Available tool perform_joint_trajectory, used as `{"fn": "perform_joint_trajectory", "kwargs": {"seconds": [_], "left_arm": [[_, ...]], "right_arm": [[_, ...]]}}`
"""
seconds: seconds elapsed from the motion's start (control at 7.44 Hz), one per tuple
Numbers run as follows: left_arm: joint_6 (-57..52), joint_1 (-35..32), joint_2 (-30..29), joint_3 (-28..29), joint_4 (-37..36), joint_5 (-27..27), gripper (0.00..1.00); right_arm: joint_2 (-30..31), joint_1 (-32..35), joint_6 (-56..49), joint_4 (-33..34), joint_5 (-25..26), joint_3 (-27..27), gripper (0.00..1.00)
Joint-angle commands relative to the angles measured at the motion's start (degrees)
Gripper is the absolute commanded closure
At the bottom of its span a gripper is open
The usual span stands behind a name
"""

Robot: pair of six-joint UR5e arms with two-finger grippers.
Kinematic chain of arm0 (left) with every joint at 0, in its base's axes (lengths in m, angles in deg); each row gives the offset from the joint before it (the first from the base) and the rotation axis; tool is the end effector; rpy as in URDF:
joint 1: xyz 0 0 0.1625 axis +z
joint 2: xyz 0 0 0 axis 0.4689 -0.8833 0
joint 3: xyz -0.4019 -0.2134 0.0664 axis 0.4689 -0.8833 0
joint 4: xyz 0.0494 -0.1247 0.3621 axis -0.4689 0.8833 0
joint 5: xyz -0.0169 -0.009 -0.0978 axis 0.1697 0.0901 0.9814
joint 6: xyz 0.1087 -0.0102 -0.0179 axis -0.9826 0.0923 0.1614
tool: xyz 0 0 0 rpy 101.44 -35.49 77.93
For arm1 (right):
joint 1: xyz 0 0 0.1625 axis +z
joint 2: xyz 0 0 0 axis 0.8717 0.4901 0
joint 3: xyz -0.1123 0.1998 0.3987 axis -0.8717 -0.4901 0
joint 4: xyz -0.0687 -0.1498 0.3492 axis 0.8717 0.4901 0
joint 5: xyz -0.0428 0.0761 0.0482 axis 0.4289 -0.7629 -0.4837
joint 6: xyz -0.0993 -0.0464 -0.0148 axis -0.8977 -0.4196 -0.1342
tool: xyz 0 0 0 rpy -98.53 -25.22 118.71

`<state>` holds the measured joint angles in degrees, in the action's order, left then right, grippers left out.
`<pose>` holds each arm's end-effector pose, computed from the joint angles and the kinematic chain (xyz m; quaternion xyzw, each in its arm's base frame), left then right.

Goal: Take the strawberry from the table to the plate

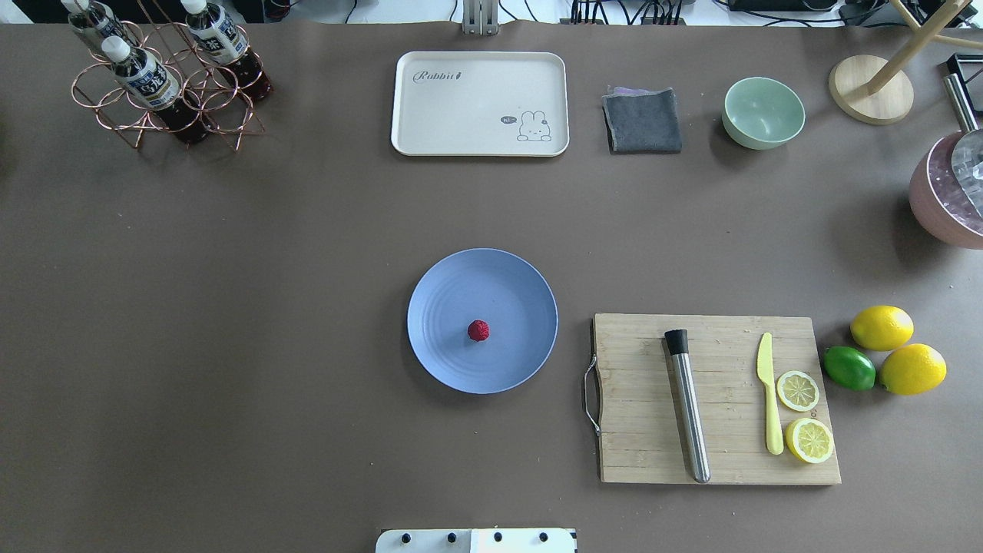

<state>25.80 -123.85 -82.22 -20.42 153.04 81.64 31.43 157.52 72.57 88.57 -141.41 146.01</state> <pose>-0.0967 -0.4486 0.6360 0.0542 0.4102 0.0709 0.9076 0.1107 -0.4309 0.6514 0.0414 -0.3615 -0.0461 0.9303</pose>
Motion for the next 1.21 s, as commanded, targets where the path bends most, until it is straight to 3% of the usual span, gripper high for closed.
{"fn": "perform_joint_trajectory", "kwargs": {"seconds": [0.0, 1.08], "left_arm": [[0.0, 0.0, 0.0, 0.1, 0.0, -3.5, 0.07], [5.4, 0.4, 2.6, -3.6, 0.1, -4.3, 0.03]], "right_arm": [[0.5, 0.0, -0.1, 0.0, 0.2, 0.1, 0.0], [1.2, -2.4, 0.3, -0.3, 1.5, -0.1, 0.0]]}}
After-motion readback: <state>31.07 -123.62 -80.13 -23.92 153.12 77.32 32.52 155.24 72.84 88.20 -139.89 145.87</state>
